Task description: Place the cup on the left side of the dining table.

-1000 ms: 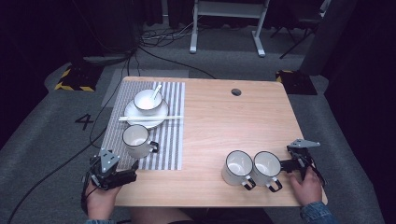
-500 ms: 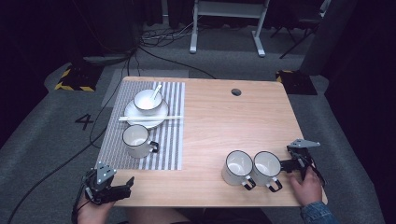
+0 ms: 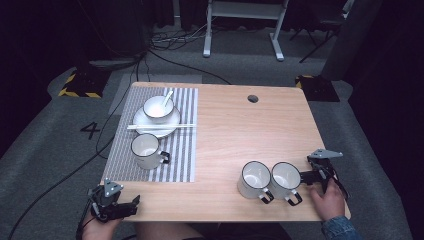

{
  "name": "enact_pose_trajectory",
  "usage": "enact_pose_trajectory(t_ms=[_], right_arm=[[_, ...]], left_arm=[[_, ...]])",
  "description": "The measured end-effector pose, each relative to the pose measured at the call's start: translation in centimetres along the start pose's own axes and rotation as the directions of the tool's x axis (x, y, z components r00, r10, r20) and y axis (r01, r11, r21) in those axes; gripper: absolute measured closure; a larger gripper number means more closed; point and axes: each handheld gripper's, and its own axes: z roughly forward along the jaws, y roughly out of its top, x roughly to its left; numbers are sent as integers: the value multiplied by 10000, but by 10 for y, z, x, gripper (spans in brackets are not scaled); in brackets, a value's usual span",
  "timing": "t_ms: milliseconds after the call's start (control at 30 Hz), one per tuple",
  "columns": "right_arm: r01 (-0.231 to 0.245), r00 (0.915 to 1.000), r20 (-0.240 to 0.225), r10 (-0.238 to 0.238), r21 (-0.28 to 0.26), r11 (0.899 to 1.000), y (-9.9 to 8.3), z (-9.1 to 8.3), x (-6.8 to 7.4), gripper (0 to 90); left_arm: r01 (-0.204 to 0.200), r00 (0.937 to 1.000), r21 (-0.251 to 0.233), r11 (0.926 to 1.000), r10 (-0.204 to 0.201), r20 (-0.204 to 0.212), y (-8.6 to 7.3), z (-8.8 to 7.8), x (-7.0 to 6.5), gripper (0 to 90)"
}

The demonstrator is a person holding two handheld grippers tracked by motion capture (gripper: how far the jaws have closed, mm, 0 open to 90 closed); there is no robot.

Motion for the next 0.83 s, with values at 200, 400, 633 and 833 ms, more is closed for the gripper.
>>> enact_pose_trajectory(t_ms=[200, 400, 633, 833], right_arm=[[-30, 10000, -2, 30, 11, 10000, 0, 0, 0, 2], [2, 10000, -2, -2, -1, 10000, 0, 0, 0, 2], [4, 10000, -2, -4, -3, 10000, 0, 0, 0, 2], [-2, 10000, 0, 2, 0, 10000, 0, 0, 0, 2]], left_arm=[[384, 9993, -1133, 9928, -379, 67, -13, 3, 8, 108], [45, 9989, -2735, 9619, 87, 469, -30, 10, 12, 103], [309, 9990, -3185, 9474, -191, 402, -32, 15, 9, 102], [357, 9993, -2607, 9648, -324, 166, -26, 11, 8, 112]])
